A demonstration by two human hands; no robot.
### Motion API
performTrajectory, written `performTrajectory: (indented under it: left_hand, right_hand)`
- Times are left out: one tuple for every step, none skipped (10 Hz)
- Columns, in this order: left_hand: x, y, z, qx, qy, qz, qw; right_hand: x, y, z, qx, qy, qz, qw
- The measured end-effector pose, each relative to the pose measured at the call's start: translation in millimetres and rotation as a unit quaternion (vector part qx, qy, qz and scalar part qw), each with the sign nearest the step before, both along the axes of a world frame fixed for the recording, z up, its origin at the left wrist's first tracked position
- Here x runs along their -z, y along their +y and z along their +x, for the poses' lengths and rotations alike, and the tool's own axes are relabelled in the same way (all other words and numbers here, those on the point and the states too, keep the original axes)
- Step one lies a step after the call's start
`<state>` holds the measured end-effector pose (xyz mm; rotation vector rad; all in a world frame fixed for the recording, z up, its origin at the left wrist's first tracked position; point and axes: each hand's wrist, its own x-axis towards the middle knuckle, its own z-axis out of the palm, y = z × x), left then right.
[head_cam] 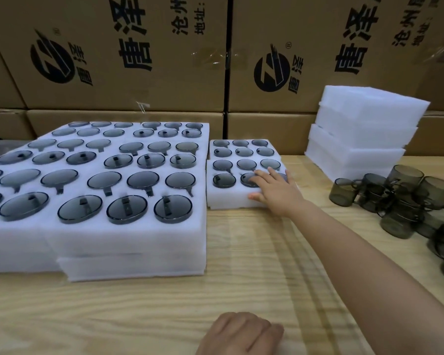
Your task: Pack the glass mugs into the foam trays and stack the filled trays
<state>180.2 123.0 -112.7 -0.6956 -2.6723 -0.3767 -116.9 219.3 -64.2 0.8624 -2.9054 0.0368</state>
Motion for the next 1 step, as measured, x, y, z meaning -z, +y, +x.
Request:
performTrajectory:
  left_hand:
    - [-8.6,0.5,2.8,-0.015,-0.021,-0.026,0.999]
  right_hand:
    - [-1.9,-2.8,17.5,0.021,-0.037,-0.1,0.994]
